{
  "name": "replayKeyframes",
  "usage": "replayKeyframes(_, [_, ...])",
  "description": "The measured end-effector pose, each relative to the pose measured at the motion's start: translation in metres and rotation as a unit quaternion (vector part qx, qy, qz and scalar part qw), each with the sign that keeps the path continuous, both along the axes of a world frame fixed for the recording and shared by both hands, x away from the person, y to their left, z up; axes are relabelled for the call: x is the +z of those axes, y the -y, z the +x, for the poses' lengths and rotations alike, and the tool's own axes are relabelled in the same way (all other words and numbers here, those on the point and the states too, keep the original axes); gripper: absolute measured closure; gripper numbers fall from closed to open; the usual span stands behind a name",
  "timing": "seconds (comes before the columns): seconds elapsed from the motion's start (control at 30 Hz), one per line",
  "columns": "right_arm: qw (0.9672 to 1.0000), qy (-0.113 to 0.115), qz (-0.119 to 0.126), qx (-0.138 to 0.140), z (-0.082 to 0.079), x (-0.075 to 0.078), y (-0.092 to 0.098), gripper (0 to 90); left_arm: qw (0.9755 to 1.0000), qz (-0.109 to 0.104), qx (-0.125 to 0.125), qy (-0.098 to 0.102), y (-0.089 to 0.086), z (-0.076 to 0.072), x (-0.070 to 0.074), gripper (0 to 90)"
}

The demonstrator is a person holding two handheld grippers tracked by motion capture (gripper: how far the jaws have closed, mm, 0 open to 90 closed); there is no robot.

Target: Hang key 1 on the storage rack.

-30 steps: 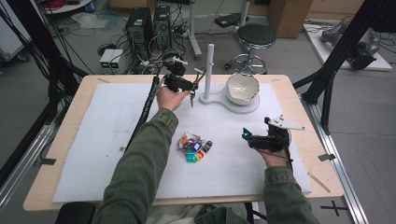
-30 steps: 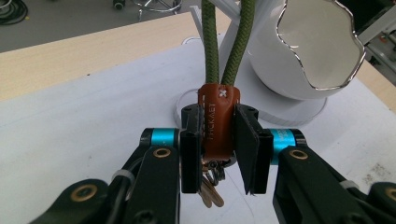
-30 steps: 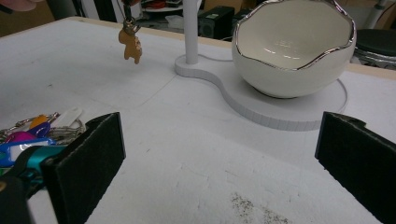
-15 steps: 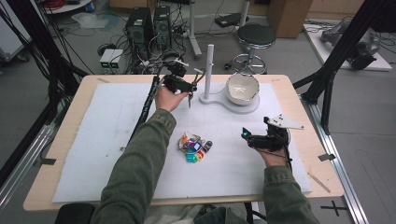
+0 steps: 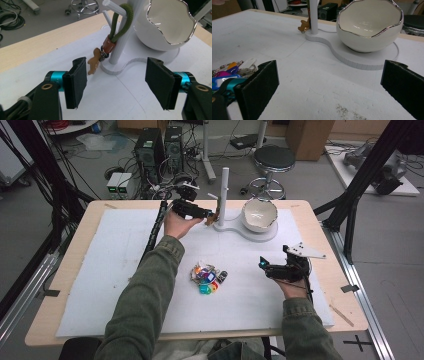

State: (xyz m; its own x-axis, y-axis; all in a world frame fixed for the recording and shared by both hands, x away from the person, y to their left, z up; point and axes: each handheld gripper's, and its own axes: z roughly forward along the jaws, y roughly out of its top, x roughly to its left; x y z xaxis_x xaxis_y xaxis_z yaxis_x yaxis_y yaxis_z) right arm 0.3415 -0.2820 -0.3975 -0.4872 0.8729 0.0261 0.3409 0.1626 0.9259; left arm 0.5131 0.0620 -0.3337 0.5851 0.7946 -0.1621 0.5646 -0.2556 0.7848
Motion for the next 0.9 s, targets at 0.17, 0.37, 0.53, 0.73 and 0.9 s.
replayKeyframes(0.17, [1.0, -0.002, 0.001, -0.001, 0.0, 0.0, -0.001, 0.6, 1.0, 0.0, 0.006, 0.001, -0.004, -0.002, 0.001, 22.6])
replayKeyframes(0.37, [1.0, -0.001, 0.001, 0.0, 0.0, 0.0, 0.0, 0.6, 0.9996, 0.011, 0.026, -0.005, -0.01, -0.004, -0.001, 1.6])
replayKeyframes(0.53, [1.0, -0.001, 0.001, 0.001, 0.0, 0.0, 0.0, 0.6, 0.9996, 0.013, 0.023, -0.003, -0.017, -0.01, -0.002, 1.6])
replayKeyframes(0.73, [1.0, -0.001, 0.003, 0.0, 0.0, 0.0, 0.0, 0.6, 0.9994, 0.021, 0.027, 0.003, -0.028, -0.016, -0.003, 1.6])
replayKeyframes(0.9, [1.0, -0.001, 0.002, -0.001, 0.001, 0.0, 0.0, 0.6, 0.9991, 0.028, 0.034, 0.001, -0.038, -0.021, -0.007, 1.6])
